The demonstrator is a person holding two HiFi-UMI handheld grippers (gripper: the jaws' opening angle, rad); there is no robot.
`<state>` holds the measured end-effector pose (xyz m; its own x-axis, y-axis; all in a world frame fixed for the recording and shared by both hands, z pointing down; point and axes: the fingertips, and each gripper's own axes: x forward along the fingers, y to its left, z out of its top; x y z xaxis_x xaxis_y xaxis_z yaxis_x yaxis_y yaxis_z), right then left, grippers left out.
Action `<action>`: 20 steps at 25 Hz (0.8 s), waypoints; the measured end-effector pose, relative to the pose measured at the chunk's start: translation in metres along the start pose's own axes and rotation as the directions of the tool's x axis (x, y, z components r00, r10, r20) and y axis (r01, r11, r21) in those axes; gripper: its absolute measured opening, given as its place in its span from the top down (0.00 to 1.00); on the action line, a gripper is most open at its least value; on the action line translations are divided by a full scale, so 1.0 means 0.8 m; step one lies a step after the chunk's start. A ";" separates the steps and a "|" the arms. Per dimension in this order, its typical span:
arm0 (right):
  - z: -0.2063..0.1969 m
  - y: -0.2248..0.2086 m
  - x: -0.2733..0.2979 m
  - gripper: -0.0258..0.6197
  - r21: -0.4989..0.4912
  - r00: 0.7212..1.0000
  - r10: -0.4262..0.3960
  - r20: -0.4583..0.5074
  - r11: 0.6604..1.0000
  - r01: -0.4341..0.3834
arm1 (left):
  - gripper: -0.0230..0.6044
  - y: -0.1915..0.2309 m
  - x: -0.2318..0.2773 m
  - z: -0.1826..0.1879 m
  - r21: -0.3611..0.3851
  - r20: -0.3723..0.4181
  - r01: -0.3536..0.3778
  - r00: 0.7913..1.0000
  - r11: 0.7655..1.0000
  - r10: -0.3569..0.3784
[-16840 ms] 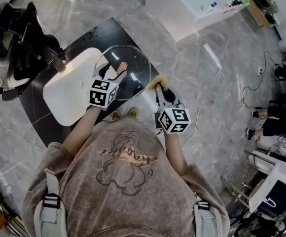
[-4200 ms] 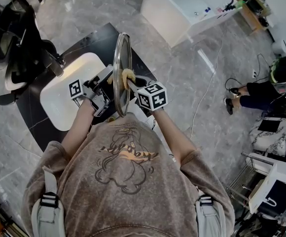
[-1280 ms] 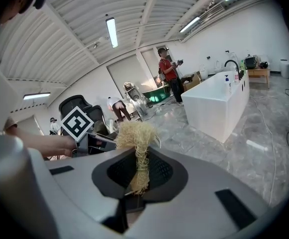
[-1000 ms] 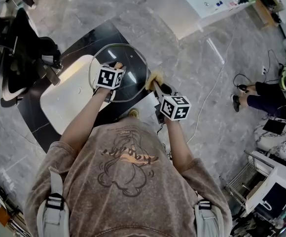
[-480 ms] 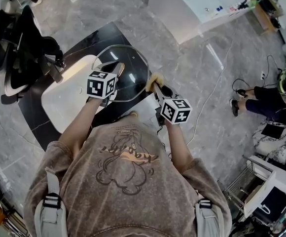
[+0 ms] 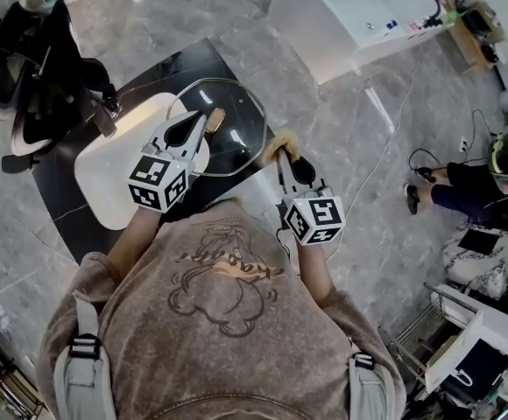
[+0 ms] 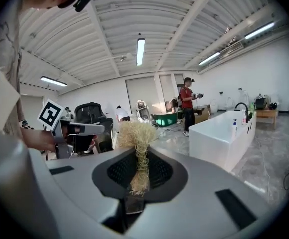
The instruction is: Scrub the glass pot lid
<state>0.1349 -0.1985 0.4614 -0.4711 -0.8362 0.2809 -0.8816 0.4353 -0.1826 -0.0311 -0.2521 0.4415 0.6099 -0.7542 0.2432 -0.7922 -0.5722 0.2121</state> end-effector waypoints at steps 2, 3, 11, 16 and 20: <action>0.011 0.001 -0.008 0.89 -0.005 0.999 -0.011 0.030 1.000 0.011 | 0.94 -0.003 -0.009 0.005 -0.022 0.028 0.001 1.000 1.000 0.000; 0.015 0.001 -0.012 0.89 -0.006 0.999 -0.018 0.042 1.000 0.018 | 0.94 -0.004 -0.012 0.007 -0.022 0.041 -0.003 0.999 1.000 0.004; 0.020 0.002 -0.024 0.89 -0.013 0.996 -0.059 0.071 0.998 0.060 | 0.94 -0.013 -0.028 0.008 0.002 0.066 -0.023 0.998 1.000 0.022; 0.022 0.009 -0.028 0.89 -0.006 0.994 -0.061 0.088 0.998 0.062 | 0.94 -0.014 -0.037 0.006 0.000 0.078 -0.048 0.996 0.999 0.047; 0.019 0.014 -0.030 0.89 -0.004 0.995 -0.061 0.080 0.998 0.062 | 0.94 -0.017 -0.042 0.001 0.020 0.066 -0.047 0.997 0.999 0.045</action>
<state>0.1371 -0.1789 0.4385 -0.4124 -0.8853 0.2149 -0.9091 0.3843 -0.1609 -0.0408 -0.2194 0.4301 0.5708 -0.7990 0.1892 -0.8200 -0.5427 0.1820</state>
